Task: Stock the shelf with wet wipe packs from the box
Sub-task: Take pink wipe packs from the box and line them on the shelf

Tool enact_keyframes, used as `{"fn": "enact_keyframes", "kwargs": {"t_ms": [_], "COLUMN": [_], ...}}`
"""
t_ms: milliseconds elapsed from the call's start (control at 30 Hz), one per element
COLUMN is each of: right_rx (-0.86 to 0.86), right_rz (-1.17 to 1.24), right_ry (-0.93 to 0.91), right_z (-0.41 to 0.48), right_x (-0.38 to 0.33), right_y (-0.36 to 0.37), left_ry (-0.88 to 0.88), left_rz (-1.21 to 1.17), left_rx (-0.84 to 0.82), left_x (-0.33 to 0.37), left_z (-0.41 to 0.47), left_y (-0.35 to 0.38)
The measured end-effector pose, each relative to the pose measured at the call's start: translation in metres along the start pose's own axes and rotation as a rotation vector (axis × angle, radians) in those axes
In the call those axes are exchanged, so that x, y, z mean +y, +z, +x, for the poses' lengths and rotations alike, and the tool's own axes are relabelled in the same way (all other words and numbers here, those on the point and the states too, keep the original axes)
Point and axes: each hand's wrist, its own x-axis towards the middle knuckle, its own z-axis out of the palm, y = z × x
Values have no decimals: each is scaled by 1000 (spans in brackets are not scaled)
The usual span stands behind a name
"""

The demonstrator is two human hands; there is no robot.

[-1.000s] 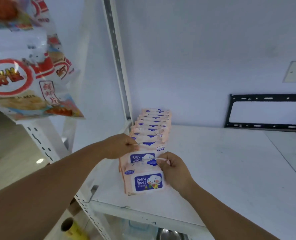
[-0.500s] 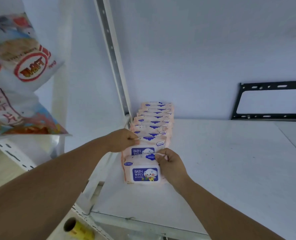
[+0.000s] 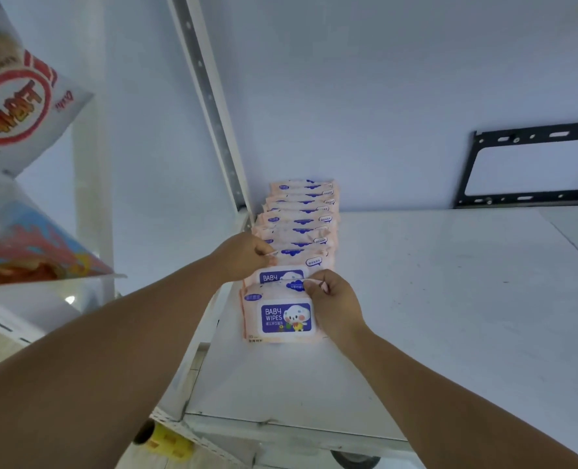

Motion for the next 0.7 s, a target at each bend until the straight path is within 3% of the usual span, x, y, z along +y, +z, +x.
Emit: {"fn": "enact_keyframes", "kwargs": {"t_ms": [333,700], "right_rx": [-8,-146], "right_rz": [-98,-281], "right_ry": [-24,-35], "right_z": [-2,-2], "right_x": [-2,-13], "right_y": [2,-20], "left_ry": [-39,-119], "left_rz": [68,103], "left_rx": [63,138], "left_x": [7,13], "left_z": [-3,-20], "left_y": [5,9]}}
